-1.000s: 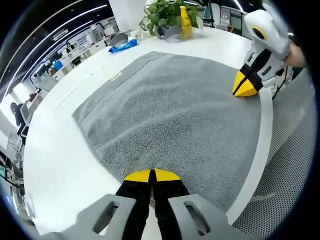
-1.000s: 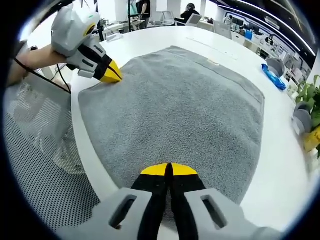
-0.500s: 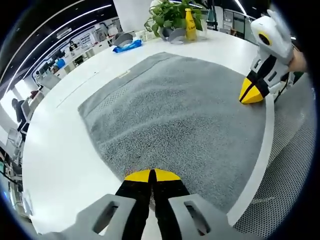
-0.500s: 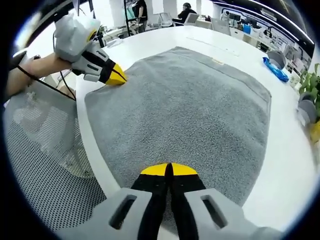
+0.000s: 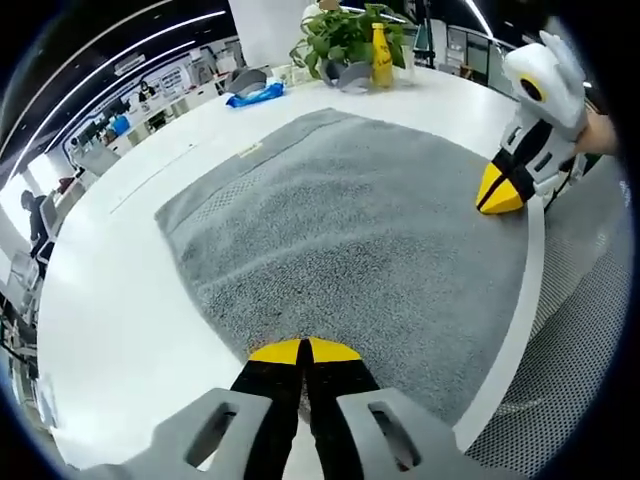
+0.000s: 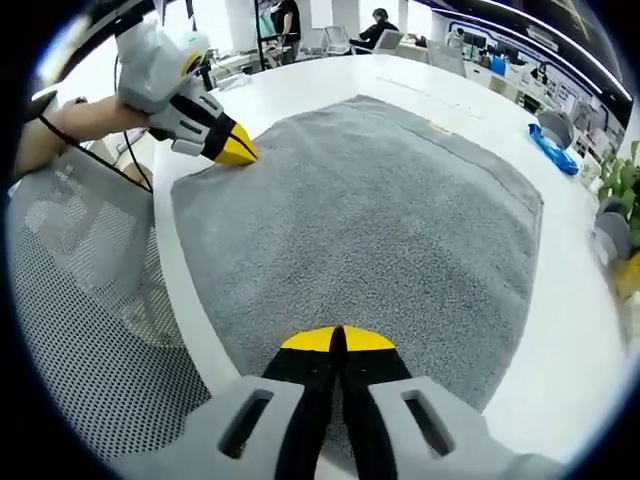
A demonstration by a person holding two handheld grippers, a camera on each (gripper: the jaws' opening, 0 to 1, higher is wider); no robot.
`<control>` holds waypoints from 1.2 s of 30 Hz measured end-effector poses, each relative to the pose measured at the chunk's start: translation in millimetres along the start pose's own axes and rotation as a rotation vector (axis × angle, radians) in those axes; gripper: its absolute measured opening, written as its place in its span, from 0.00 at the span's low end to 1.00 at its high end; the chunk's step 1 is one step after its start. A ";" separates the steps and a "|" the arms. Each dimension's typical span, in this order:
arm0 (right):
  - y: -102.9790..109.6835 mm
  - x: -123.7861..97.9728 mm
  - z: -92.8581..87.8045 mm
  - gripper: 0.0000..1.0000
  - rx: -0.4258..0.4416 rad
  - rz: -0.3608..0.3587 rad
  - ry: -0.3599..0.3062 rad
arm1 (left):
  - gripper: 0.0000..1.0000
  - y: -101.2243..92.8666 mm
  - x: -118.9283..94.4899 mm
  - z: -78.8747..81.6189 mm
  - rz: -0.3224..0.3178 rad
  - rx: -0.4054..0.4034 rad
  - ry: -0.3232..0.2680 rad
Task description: Fold the towel on the table until its edges align and the towel forms a compact rectangular stack.
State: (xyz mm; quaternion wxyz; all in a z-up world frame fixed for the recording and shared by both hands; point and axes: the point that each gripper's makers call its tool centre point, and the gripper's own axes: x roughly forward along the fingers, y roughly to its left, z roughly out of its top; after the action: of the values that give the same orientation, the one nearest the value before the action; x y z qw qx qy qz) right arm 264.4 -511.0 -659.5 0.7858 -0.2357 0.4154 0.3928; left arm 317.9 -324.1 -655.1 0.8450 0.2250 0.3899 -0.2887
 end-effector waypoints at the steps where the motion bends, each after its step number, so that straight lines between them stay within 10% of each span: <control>1: 0.6 0.3 0.2 0.00 -0.021 -0.007 0.009 | 0.01 -0.1 0.1 0.2 0.000 0.003 -0.003; 11: 3.3 2.8 2.0 0.00 -0.212 -0.042 0.030 | 0.01 0.2 0.9 1.3 0.021 -0.001 0.010; 17: 4.9 2.9 2.0 0.00 -0.320 -0.038 0.040 | 0.01 -4.6 1.4 2.7 0.055 0.266 0.046; 25: 2.7 -3.0 0.1 0.00 -0.146 0.081 0.001 | 0.01 -2.1 1.8 2.2 0.046 0.204 0.039; 31: -7.8 -21.0 -26.5 0.06 -0.359 0.148 0.059 | 0.01 -2.9 1.2 1.5 0.037 0.198 0.030; 36: -18.5 -41.3 -52.4 0.18 -0.236 0.125 0.047 | 0.01 -1.8 1.1 1.3 0.027 0.155 0.024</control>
State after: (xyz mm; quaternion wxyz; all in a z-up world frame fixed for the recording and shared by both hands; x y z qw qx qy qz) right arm 240.6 -575.7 -652.6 0.7167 -0.3094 0.3985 0.4814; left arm 318.0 -326.5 -655.5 0.8240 0.2985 0.3735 -0.3038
